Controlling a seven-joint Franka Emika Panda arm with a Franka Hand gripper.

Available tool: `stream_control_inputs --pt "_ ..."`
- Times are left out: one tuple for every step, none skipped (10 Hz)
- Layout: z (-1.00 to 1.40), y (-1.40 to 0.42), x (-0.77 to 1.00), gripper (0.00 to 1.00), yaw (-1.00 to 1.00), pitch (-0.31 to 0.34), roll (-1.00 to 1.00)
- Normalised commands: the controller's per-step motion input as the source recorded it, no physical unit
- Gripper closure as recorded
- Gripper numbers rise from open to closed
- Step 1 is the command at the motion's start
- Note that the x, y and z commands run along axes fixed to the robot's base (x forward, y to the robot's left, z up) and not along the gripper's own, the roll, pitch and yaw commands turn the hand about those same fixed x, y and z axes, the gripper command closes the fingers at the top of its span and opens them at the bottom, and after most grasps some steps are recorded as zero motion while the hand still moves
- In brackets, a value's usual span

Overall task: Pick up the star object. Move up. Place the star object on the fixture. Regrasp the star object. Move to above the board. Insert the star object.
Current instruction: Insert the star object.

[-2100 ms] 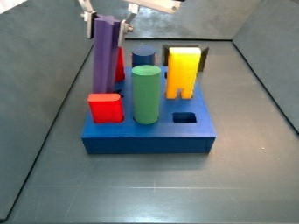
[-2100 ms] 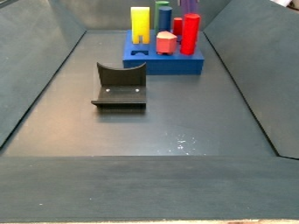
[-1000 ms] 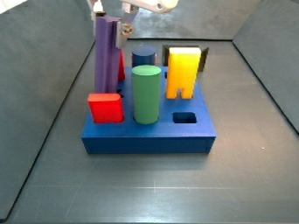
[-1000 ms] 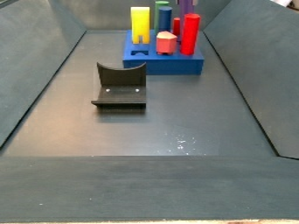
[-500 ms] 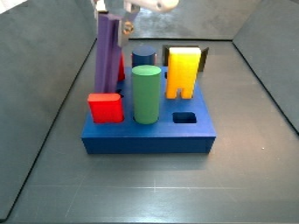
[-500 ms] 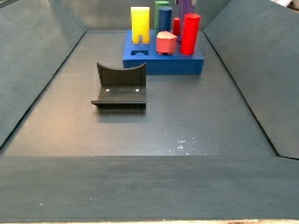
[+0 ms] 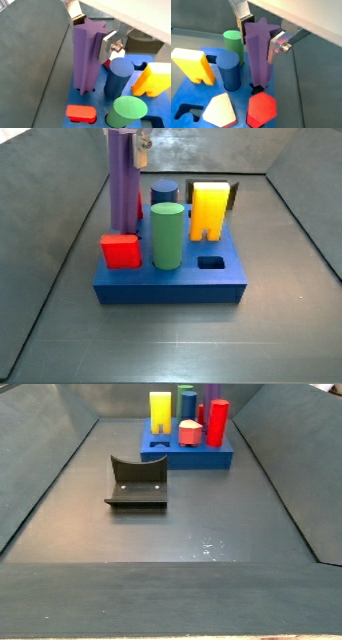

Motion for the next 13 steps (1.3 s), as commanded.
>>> stream_control_inputs --pt "0.0 -0.17 0.0 1.0 0.0 -0.08 0.5" --pt "-0.05 0.0 0.0 1.0 0.0 0.006 0.39" --pt "-0.12 0.15 -0.05 1.0 0.0 0.0 0.1" --pt "-0.23 0.23 -0.17 1.0 -0.06 -0.141 -0.05" --pt "-0.13 0.18 -0.14 1.0 -0.04 -0.114 -0.09" --pt "-0.25 0.08 0.0 1.0 -0.08 -0.086 -0.13" --pt "-0.43 0.0 0.09 1.0 -0.12 -0.106 -0.1" --pt "-0.36 -0.05 0.1 1.0 -0.22 -0.079 -0.07" --pt "-0.33 -0.04 0.04 1.0 -0.27 -0.057 -0.08" --pt "-0.31 0.0 0.0 1.0 -0.25 -0.06 -0.06" --pt "-0.4 0.0 0.0 1.0 -0.26 -0.083 -0.09" --pt "-0.47 0.0 0.0 1.0 -0.28 -0.089 -0.06" --pt "-0.33 -0.03 -0.17 1.0 -0.11 -0.08 0.0"
